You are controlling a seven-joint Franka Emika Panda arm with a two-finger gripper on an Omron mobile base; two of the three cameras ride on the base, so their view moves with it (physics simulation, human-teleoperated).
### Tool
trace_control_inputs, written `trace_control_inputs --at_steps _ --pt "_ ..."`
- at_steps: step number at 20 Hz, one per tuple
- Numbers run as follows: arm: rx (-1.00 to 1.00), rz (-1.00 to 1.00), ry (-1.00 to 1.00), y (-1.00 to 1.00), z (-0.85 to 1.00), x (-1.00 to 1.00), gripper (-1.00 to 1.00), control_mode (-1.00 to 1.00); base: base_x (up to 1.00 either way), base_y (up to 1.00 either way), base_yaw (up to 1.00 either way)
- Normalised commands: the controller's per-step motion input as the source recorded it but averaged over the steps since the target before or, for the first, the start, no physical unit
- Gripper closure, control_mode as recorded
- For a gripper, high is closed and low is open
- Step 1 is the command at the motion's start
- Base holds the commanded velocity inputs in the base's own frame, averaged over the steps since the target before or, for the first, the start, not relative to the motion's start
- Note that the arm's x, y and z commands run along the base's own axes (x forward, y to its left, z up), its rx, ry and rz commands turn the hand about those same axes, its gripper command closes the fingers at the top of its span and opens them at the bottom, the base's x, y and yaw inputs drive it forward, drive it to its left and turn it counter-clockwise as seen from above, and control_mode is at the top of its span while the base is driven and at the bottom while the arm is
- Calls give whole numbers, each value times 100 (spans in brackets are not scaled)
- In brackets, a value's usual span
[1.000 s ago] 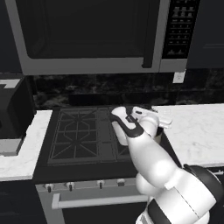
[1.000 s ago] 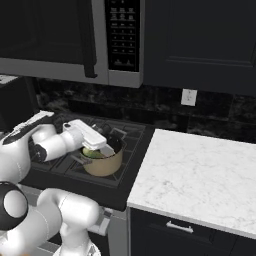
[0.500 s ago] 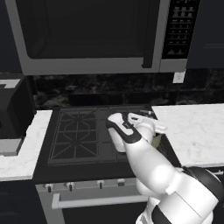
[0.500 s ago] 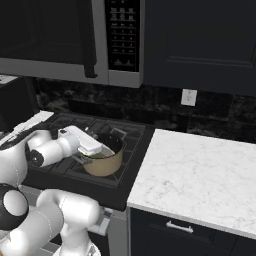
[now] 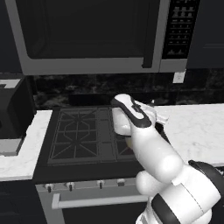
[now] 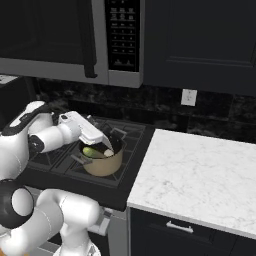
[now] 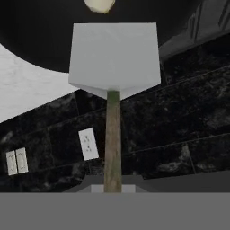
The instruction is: Put the cucumber and garlic in the pot. Retrieve the spatula and lightly stir the vegetables in the pot.
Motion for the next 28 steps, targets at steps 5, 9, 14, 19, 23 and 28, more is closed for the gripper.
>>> trace_control_inputs --at_steps 5,9,14,19,23,28 --pt "1 -5 0 0 -4 0 100 -100 0 0 0" --pt "0 -3 3 0 -43 0 100 -100 0 0 0" --pt "0 -1 0 0 -61 0 100 -100 0 0 0" --pt "-1 0 -2 0 -56 -2 100 -100 0 0 0" --pt "0 0 -8 0 -12 -1 100 -100 0 0 0" --pt "0 0 -11 4 29 0 100 -100 0 0 0"
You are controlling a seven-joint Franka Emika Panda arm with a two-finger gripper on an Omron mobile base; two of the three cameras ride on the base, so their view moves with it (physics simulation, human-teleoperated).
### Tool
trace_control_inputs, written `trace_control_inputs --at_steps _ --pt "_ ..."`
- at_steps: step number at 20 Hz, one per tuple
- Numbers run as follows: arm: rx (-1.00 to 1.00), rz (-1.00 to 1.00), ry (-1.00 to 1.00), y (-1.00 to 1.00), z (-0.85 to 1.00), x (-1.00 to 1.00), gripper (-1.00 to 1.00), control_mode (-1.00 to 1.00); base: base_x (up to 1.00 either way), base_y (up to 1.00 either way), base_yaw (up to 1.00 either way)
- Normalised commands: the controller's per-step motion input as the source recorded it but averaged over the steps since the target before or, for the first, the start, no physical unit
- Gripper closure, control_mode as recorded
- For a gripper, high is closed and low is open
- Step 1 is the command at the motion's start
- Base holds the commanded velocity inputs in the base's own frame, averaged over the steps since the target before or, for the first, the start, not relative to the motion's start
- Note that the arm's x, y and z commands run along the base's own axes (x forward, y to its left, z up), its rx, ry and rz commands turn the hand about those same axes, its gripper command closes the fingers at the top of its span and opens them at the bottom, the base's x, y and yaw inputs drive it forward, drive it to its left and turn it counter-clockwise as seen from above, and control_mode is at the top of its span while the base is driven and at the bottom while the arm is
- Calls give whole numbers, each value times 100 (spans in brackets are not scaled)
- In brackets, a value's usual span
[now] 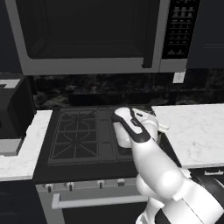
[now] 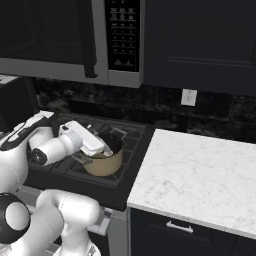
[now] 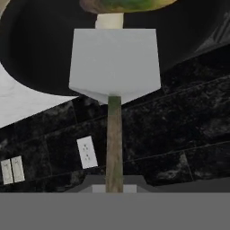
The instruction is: Put the cucumber and garlic in the pot. Retrieve the spatula and lightly stir the vegetables in the pot.
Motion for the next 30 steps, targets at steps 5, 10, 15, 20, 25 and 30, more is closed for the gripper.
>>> trace_control_inputs --at_steps 5,10,15,20,25,30 --pt "5 -4 0 17 60 0 100 -100 0 0 0" --pt "1 -15 4 6 -14 0 100 -100 0 0 0" --pt "-5 -7 0 0 -65 0 100 -100 0 0 0" --pt "-17 -3 -15 0 -55 -12 100 -100 0 0 0" --pt "-2 -13 -8 0 22 -7 100 -100 0 0 0" --pt "7 -16 7 0 31 12 100 -100 0 0 0"
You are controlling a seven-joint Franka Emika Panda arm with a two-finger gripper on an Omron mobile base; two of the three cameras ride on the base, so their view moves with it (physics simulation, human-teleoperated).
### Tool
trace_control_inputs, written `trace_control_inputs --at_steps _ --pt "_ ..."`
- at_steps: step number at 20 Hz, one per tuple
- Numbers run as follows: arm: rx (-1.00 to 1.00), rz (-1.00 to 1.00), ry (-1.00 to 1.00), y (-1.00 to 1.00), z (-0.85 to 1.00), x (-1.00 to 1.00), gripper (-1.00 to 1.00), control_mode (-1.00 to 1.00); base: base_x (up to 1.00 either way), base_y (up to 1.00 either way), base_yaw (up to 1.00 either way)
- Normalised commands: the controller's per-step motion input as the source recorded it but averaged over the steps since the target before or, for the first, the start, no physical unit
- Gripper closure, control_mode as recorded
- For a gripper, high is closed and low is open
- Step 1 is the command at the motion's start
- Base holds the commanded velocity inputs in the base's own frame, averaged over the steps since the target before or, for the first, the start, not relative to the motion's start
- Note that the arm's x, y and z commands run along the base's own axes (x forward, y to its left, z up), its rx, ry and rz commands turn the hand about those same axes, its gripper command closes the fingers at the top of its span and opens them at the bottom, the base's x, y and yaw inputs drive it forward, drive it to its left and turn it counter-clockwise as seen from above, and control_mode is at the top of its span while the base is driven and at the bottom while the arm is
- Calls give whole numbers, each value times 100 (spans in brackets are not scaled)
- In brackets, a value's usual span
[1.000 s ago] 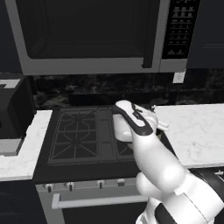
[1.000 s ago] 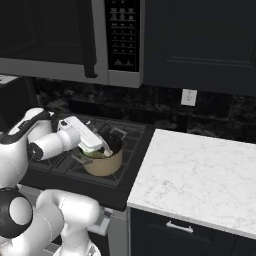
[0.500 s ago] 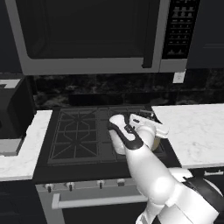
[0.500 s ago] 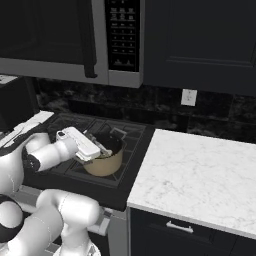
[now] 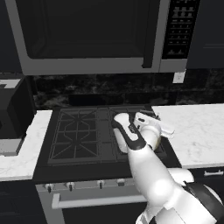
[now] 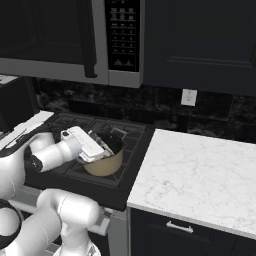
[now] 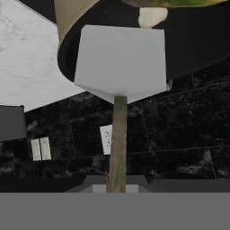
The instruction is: Put the cucumber and garlic in the pot. Retrieve the spatula and lightly stir the vegetables in the pot.
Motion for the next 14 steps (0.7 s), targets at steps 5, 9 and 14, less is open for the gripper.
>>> trace_control_inputs --at_steps 5,9,14 --pt "25 -5 32 1 -3 47 100 -100 0 0 0" --pt "32 0 32 38 -9 22 100 -100 0 0 0" --pt "19 0 9 49 9 -5 100 -100 0 0 0"
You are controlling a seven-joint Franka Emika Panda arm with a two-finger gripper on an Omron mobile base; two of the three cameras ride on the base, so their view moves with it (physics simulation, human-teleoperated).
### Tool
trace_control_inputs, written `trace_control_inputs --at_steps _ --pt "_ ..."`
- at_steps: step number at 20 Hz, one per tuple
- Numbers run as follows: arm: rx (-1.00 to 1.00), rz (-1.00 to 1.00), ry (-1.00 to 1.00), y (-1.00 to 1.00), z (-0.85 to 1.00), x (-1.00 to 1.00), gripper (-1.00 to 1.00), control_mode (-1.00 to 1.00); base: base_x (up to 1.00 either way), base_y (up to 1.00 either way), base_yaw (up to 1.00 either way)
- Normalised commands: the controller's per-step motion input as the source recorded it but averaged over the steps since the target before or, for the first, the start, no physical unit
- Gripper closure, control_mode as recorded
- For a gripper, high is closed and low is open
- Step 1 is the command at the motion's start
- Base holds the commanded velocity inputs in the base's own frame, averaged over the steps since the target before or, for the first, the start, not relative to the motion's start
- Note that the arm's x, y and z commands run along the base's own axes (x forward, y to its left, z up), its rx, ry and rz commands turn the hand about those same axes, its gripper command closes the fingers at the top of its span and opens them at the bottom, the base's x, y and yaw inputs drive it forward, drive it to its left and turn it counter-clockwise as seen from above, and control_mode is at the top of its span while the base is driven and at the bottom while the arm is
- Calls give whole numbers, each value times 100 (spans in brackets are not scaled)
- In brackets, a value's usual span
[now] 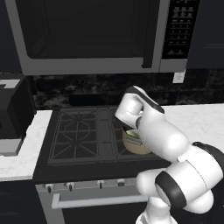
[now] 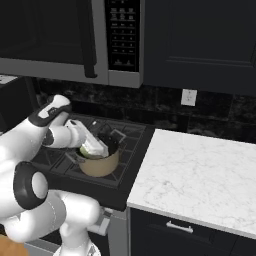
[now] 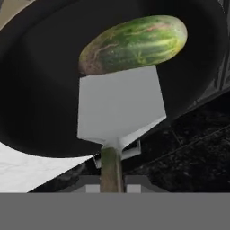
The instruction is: Put the cucumber and garlic in the pot. Retrieve the spatula and lightly stir the vegetables in the pot.
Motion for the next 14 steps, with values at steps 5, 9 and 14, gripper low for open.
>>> trace_control_inputs --at_steps 5,9,14 --pt "0 -2 -8 4 37 4 100 -100 0 0 0" --pt "-5 -4 -15 0 14 10 100 -100 0 0 0" --pt "-11 -3 -6 0 -36 15 100 -100 0 0 0"
